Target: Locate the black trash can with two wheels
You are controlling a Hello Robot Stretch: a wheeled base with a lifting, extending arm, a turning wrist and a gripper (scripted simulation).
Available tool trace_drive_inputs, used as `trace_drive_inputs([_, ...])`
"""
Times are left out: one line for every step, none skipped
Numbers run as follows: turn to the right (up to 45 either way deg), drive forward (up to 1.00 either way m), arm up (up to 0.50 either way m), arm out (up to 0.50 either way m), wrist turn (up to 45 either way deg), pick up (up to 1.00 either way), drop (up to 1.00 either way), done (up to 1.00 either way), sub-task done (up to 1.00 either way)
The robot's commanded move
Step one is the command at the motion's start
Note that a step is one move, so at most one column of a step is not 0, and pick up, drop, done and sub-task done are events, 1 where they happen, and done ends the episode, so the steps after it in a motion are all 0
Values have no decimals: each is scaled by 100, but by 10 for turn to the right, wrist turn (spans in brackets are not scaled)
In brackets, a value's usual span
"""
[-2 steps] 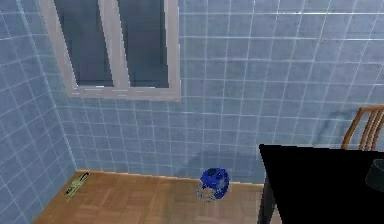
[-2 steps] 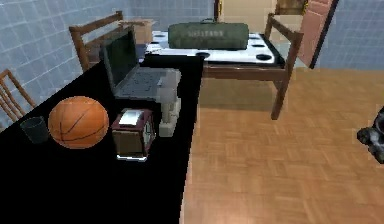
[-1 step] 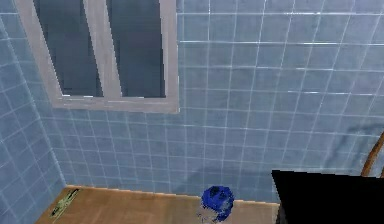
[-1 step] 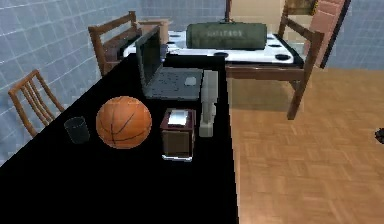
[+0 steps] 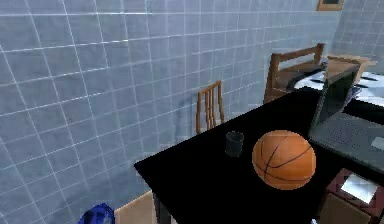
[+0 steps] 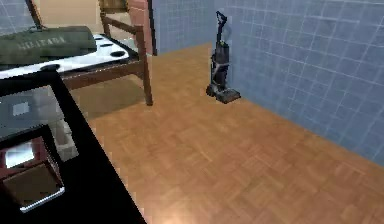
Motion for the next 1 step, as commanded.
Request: trace_drive_inputs([450, 0, 0, 0, 0, 0, 0, 0, 0])
